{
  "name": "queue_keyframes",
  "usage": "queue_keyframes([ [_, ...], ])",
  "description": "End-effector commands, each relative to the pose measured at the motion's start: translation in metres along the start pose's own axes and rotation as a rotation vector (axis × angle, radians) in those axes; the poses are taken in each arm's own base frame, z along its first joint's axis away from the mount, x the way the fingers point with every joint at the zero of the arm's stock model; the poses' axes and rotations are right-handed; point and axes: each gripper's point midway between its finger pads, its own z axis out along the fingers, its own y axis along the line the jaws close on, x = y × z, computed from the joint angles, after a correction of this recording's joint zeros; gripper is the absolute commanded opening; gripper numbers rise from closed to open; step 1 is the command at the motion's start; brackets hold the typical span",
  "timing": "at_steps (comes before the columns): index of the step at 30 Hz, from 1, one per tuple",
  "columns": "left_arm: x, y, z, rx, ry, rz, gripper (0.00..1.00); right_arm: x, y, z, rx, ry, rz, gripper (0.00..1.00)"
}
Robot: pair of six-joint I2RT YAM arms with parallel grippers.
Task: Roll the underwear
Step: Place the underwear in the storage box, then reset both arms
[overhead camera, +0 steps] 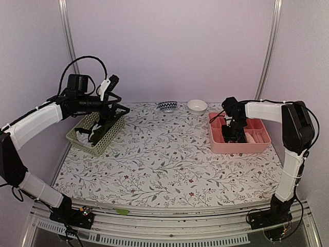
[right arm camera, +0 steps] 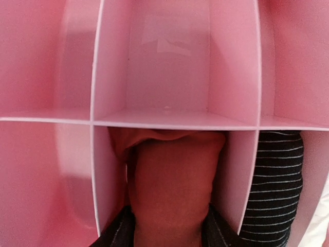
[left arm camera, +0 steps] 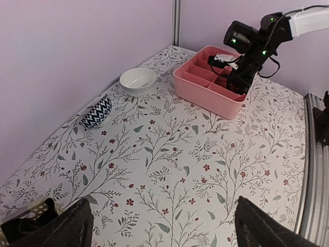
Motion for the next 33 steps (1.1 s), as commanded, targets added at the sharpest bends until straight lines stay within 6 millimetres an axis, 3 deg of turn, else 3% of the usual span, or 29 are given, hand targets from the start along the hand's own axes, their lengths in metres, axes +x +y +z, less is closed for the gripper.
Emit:
queue_keyframes([
  [1,-0.004,0.013,0.000,-0.040,0.007,-0.001,0.96,-0.021,0.005,-0.035,-0.027,-0.062,-0.003,0.49],
  [10,-0.011,0.034,-0.003,-0.109,0.016,-0.048,0.96,-0.053,-0.003,-0.098,-0.044,-0.191,0.026,0.61],
  [16,-0.009,0.089,-0.002,-0.268,0.141,-0.198,0.96,-0.077,0.007,-0.175,-0.196,-0.417,0.053,0.73],
  [18,-0.005,0.105,-0.007,-0.280,0.176,-0.243,0.96,-0.078,0.013,-0.204,-0.282,-0.511,0.057,0.94],
  [19,-0.003,0.108,-0.010,-0.273,0.180,-0.252,0.96,-0.077,0.014,-0.219,-0.323,-0.563,0.059,1.00],
  [20,-0.001,0.109,-0.013,-0.267,0.182,-0.248,0.96,-0.073,0.015,-0.238,-0.373,-0.622,0.067,0.99],
  [22,0.010,0.107,-0.019,-0.267,0.202,-0.234,0.96,-0.064,0.021,-0.253,-0.462,-0.680,0.073,0.99],
  [25,0.049,0.090,-0.020,-0.233,0.285,-0.225,0.96,-0.041,0.039,-0.256,-0.624,-0.674,0.061,0.99],
  [30,0.124,0.044,-0.024,-0.152,0.408,-0.290,0.96,0.015,0.078,-0.224,-0.889,-0.491,0.054,0.99],
  [33,0.153,0.015,-0.030,-0.122,0.454,-0.311,0.96,0.048,0.098,-0.213,-0.936,-0.457,0.043,0.99],
])
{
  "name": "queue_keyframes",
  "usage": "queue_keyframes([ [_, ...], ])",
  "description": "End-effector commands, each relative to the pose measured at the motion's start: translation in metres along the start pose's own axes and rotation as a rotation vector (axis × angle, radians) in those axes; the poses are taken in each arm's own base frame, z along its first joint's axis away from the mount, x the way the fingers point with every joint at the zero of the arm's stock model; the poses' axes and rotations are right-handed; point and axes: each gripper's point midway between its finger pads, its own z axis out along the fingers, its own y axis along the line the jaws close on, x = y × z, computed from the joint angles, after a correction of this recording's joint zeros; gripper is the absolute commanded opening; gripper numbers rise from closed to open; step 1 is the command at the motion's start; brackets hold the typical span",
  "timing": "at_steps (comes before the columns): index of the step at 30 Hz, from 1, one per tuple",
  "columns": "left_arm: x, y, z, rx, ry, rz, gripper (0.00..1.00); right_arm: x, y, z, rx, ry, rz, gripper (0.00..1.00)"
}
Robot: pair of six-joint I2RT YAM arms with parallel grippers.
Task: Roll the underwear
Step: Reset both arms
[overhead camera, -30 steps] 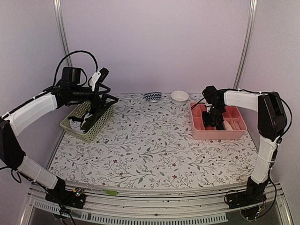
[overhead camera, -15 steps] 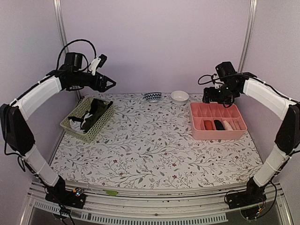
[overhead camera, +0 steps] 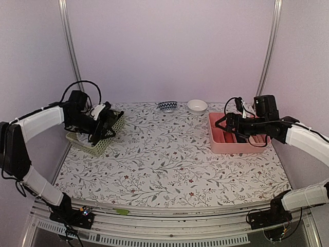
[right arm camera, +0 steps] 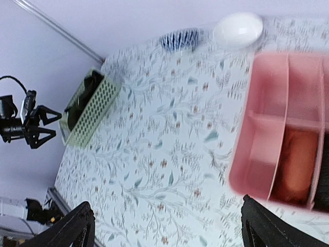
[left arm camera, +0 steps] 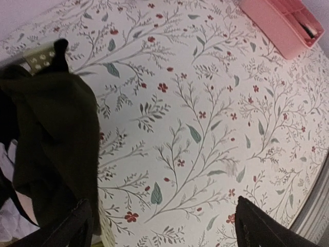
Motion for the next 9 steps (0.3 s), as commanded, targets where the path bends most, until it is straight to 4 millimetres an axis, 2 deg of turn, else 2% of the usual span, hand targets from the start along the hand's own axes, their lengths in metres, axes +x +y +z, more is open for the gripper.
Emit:
queue_keyframes([
  [1,0.049,-0.034,-0.002,0.051,0.075,0.021,0.96,0.050,0.036,0.005,-0.190,0.074,0.068,0.99],
  [4,0.076,-0.045,0.002,0.035,0.129,0.022,0.96,0.086,0.028,0.007,-0.182,0.139,0.121,0.99],
  [6,0.078,-0.044,0.001,0.014,0.124,-0.003,0.96,0.099,0.027,0.006,-0.185,0.159,0.136,0.99],
  [9,0.077,-0.042,-0.002,-0.002,0.138,-0.024,0.96,0.104,0.030,-0.002,-0.201,0.161,0.150,0.99],
])
